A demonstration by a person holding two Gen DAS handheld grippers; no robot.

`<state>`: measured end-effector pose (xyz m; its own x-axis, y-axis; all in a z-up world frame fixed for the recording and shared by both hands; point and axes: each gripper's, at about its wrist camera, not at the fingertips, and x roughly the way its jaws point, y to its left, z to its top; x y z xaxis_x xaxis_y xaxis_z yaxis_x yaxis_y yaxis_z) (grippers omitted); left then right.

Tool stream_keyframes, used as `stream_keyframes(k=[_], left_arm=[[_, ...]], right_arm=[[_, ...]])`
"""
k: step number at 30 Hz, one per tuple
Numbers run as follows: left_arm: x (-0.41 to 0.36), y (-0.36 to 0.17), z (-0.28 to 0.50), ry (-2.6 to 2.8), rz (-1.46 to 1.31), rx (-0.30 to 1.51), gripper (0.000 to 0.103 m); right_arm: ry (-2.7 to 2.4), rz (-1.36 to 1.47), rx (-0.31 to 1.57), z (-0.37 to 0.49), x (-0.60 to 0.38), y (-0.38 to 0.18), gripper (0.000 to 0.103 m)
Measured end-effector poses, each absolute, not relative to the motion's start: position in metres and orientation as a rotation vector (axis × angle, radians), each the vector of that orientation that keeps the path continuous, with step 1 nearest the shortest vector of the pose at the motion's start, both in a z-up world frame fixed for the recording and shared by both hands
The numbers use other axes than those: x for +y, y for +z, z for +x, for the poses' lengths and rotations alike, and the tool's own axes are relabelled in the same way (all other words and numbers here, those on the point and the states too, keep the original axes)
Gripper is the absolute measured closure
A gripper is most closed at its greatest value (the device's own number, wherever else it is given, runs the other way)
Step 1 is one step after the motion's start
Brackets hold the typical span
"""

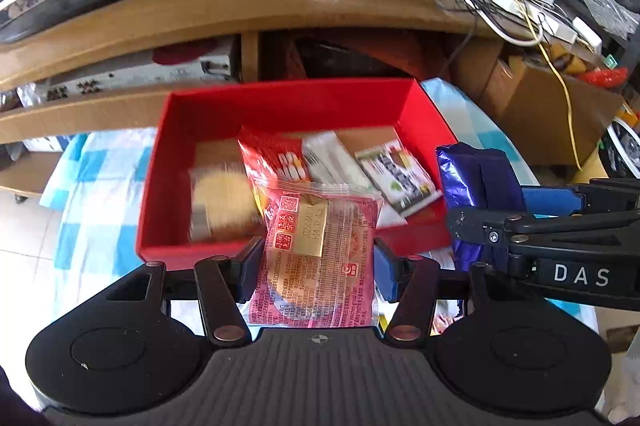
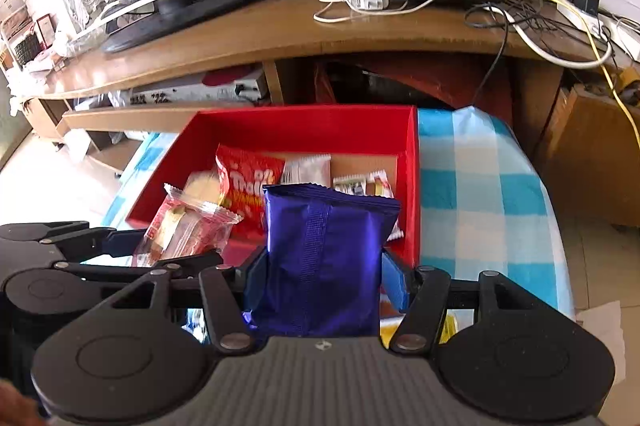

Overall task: Organize snacks
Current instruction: 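Carry the pastry and purple pack into the red box and open both grippers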

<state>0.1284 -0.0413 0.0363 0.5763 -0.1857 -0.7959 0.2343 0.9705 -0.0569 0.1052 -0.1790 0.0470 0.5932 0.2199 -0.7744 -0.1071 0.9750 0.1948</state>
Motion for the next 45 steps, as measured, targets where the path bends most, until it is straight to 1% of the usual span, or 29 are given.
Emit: stream_keyframes(k=[14, 25, 37, 42, 45], left_arm=[[-0.041, 0.036, 0.178, -0.186, 0.052, 0.89, 0.041], [-0.04, 0.015, 0.206, -0.15, 0.044, 0.929, 0.041], [-0.041, -0.008, 0.215, -0.118, 0.057, 0.972, 0.041], [-0.043, -0.01, 0.216, -0.117, 0.073, 0.981, 0.04], [-0.041, -0.008, 0.216, -0.116, 0.065, 0.979, 0.036]], right_arm=[[0.182, 0.16, 0.9, 0.161, -0.179, 0.042, 0.04], [0.181, 0.147, 0.94, 0.192, -0.176, 0.019, 0.04], [0.18, 0.145, 0.989, 0.206, -0.174, -0.007, 0.04], [0.168, 0.134, 1.005, 0.207, -0.175, -0.012, 0.04], [0.161, 0.136, 1.001, 0.207, -0.176, -0.012, 0.039]])
